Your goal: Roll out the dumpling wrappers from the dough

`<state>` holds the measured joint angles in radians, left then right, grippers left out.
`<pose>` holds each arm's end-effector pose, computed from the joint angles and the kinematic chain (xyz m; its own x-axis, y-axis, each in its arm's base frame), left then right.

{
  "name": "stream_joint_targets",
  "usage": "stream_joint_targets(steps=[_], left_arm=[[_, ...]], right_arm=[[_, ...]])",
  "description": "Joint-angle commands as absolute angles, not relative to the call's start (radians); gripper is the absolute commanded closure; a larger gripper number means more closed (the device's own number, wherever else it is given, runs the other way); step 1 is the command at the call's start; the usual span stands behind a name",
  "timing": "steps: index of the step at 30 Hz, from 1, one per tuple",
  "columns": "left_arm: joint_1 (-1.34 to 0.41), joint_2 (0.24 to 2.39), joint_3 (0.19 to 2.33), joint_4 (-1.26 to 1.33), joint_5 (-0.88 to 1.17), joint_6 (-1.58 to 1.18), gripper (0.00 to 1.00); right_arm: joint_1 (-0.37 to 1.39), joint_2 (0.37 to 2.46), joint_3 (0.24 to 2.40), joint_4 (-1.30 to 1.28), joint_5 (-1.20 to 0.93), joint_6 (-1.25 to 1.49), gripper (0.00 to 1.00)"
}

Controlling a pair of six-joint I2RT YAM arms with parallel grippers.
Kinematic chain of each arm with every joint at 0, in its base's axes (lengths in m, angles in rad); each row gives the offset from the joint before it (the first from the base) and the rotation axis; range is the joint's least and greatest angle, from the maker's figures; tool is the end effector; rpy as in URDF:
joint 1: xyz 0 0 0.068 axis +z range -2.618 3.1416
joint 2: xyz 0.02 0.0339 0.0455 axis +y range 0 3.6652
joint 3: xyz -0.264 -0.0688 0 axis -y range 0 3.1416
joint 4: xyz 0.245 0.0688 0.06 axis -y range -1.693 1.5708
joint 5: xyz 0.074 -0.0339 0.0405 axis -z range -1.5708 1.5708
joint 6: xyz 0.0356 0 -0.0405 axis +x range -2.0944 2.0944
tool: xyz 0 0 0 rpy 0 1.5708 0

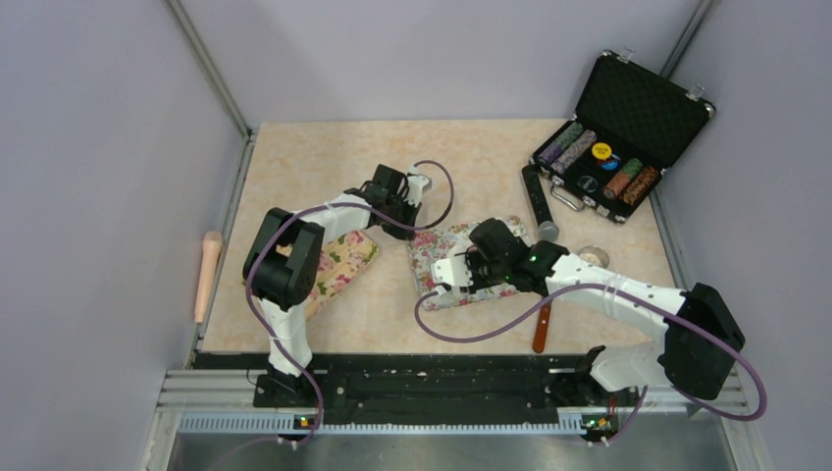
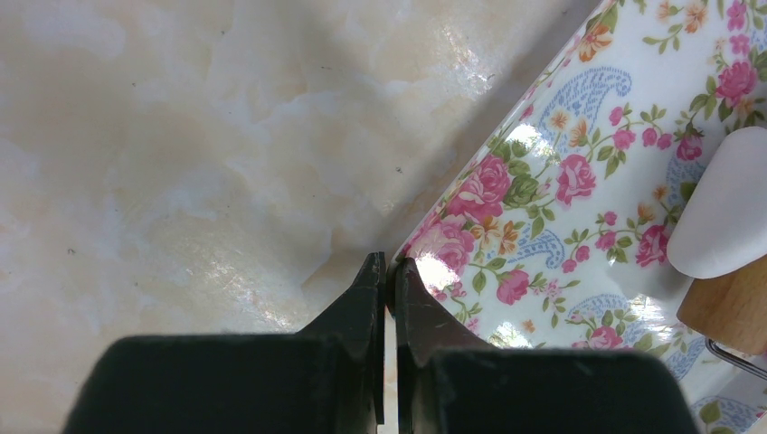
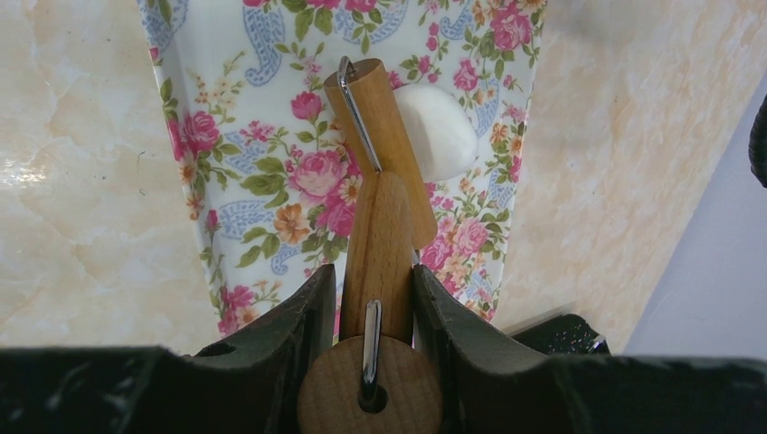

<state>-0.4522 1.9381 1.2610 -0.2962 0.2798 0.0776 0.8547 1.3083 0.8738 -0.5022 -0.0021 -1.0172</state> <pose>0.3593 -0.1855 0.1637 -0.6980 0.4219 -0.5786 0.6157 0.7662 -0.1840 0.1732 0.1991 0.2315 0.3644 -0.8771 -0.3129 -0.8469 -0.1723 -0.5031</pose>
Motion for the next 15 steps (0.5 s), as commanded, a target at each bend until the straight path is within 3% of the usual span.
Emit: stream_joint_targets(steps=[1,15], left_arm=[[-0.451,1.945,1.243,-0.256,0.226,0.083,1.0],[-0.452,1.947,1.244,-0.257,0.228,0.084,1.0]], right_arm=[[0.867,1.349,0.836,-0.785,-0.077,-0.955,1.0],[0.866,1.322,0.868,-0.821,-0.072,-0.951,1.0]])
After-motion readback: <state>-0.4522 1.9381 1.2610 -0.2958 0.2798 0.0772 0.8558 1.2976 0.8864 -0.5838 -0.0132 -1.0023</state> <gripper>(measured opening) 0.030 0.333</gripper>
